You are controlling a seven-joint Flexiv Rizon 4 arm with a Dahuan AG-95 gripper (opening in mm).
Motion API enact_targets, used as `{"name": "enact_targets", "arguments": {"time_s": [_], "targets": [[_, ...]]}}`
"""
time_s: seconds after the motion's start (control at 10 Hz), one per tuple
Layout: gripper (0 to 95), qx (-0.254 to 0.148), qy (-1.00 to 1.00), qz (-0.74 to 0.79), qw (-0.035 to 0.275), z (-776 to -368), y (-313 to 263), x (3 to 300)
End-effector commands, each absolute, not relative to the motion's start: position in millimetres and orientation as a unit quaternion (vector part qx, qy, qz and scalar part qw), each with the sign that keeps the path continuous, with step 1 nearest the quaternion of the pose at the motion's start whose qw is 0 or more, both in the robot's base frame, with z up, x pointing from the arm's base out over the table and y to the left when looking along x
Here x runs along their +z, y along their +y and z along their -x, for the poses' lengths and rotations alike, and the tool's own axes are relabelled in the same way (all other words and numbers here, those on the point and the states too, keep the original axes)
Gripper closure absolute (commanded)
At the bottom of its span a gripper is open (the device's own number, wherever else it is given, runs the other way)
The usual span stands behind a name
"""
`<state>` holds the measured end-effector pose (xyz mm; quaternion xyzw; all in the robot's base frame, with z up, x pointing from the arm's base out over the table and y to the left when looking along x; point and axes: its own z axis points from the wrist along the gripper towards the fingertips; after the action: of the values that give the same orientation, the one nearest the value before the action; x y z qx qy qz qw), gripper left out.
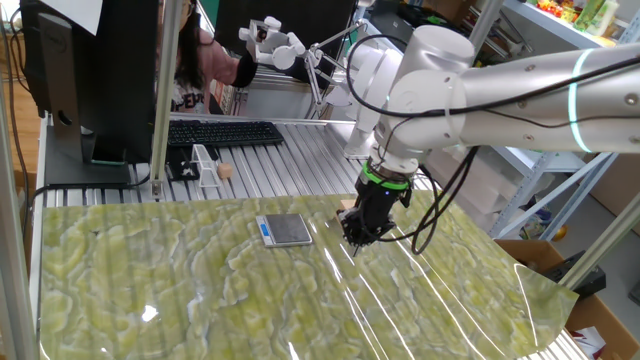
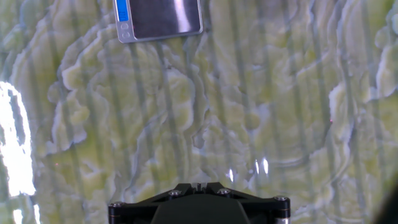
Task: Place the block on the scale
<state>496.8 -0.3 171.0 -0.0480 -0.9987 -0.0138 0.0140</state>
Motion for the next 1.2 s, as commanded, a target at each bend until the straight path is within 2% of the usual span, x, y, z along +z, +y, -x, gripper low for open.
{"name": "enact_targets", "arguments": {"time_s": [0.1, 0.6, 1.0, 1.2], "targets": [[95.0, -0.014, -0.999, 0.047, 0.022, -498.4, 0.3, 170.1], [95.0, -0.013, -0.999, 0.046, 0.022, -497.6, 0.5, 169.7], [95.0, -0.016, -0.998, 0.047, 0.044, -497.1, 1.0, 168.6], [95.0, -0.016, -0.998, 0.046, 0.042, -496.2, 1.3, 167.8]]}}
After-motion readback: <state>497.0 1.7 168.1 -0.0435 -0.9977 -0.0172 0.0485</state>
